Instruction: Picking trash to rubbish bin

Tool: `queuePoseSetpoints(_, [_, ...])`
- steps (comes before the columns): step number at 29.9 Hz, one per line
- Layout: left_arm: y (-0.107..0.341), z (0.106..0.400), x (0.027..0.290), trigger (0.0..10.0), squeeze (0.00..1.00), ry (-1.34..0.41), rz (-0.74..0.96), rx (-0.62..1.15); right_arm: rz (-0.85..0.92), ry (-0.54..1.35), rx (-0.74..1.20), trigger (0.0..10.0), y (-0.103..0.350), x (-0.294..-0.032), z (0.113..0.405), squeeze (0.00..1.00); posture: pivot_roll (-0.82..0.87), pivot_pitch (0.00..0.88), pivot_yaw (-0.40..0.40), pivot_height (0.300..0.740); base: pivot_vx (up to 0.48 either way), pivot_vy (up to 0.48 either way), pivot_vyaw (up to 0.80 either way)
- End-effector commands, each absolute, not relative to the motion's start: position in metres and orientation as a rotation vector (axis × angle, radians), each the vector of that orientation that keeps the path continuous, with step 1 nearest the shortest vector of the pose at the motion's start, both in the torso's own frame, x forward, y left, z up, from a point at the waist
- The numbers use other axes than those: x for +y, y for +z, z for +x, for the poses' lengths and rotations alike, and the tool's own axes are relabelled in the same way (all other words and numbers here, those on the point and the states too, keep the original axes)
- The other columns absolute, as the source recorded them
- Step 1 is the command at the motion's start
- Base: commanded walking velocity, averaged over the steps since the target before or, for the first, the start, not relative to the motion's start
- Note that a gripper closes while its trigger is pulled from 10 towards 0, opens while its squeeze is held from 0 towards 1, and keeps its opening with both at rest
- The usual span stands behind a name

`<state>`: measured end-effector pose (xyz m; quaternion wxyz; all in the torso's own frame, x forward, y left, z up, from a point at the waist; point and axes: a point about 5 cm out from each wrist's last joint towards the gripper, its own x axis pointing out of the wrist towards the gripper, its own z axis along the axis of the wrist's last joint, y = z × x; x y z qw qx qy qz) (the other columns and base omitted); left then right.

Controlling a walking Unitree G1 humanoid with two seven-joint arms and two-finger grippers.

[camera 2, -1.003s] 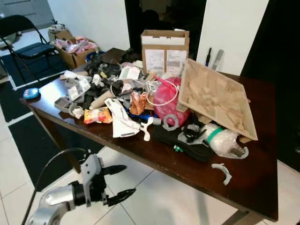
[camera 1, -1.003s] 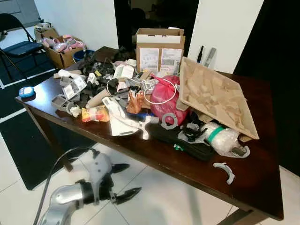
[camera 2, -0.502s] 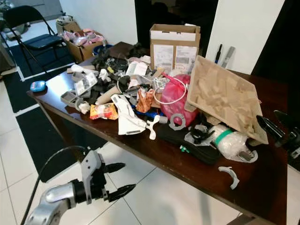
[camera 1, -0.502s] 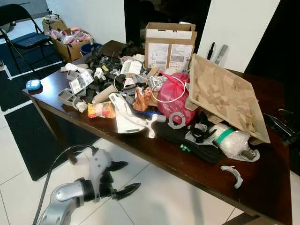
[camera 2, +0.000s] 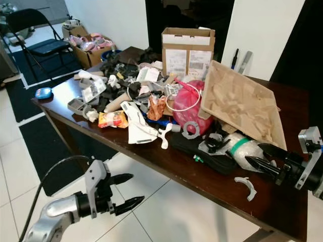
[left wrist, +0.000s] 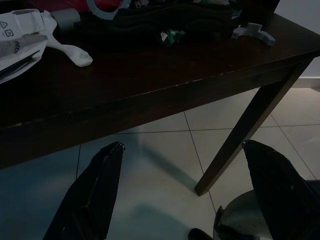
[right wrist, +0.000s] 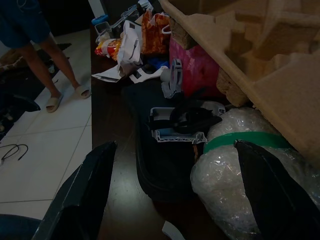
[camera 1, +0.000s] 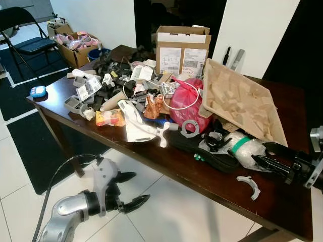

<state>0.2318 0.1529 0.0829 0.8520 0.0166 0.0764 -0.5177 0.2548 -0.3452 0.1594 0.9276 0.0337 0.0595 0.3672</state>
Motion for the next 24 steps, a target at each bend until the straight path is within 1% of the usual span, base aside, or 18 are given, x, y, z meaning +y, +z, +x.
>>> queuePoseSetpoints(1, [0.081, 0.229, 0.155, 10.0, 0.00, -1.102, 0.042, 0.186, 0.054, 0.794, 0.163, 10.0, 0.153, -0.338, 0.253, 0.00, 0.03, 0.083, 0.004, 0.740, 0.000, 0.000, 0.00])
queuePoseSetpoints(3, [0.086, 0.232, 0.153, 10.0, 0.00, -1.117, 0.042, 0.173, 0.024, 0.843, 0.252, 10.0, 0.130, -0.311, 0.260, 0.00, 0.03, 0.082, 0.011, 0.740, 0.000, 0.000, 0.00])
queuePoseSetpoints(4, [0.087, 0.232, 0.152, 10.0, 0.00, -1.122, 0.041, 0.169, 0.015, 0.860, 0.273, 10.0, 0.124, -0.302, 0.262, 0.00, 0.03, 0.082, 0.011, 0.740, 0.000, 0.000, 0.00])
queuePoseSetpoints(8, [0.088, 0.232, 0.150, 10.0, 0.00, -1.133, 0.039, 0.169, 0.007, 0.875, 0.298, 10.0, 0.112, -0.282, 0.267, 0.00, 0.03, 0.081, 0.010, 0.740, 0.000, 0.000, 0.00])
queuePoseSetpoints(9, [0.088, 0.232, 0.150, 10.0, 0.00, -1.133, 0.039, 0.169, 0.007, 0.875, 0.298, 10.0, 0.112, -0.282, 0.267, 0.00, 0.03, 0.081, 0.010, 0.740, 0.000, 0.000, 0.00])
queuePoseSetpoints(11, [0.088, 0.232, 0.149, 10.0, 0.00, -1.139, 0.036, 0.170, -0.012, 0.861, 0.306, 10.0, 0.108, -0.274, 0.272, 0.00, 0.03, 0.081, 0.007, 0.740, 0.000, 0.000, 0.00])
queuePoseSetpoints(14, [0.088, 0.232, 0.148, 10.0, 0.00, -1.141, 0.035, 0.171, -0.041, 0.840, 0.302, 10.0, 0.108, -0.271, 0.276, 0.00, 0.03, 0.081, 0.005, 0.740, 0.000, 0.000, 0.00])
queuePoseSetpoints(17, [0.087, 0.230, 0.145, 10.0, 0.00, -1.152, 0.029, 0.177, -0.068, 0.768, 0.276, 10.0, 0.109, -0.267, 0.287, 0.00, 0.03, 0.082, 0.004, 0.740, 0.000, 0.000, 0.00])
queuePoseSetpoints(23, [0.086, 0.228, 0.142, 10.0, 0.00, -1.160, 0.024, 0.180, -0.088, 0.751, 0.271, 10.0, 0.108, -0.263, 0.290, 0.00, 0.03, 0.082, 0.004, 0.740, 0.000, 0.000, 0.00])
queuePoseSetpoints(24, [0.086, 0.228, 0.142, 10.0, 0.00, -1.162, 0.023, 0.182, -0.118, 0.751, 0.298, 10.0, 0.105, -0.262, 0.290, 0.00, 0.03, 0.082, 0.004, 0.740, 0.000, 0.000, 0.00])
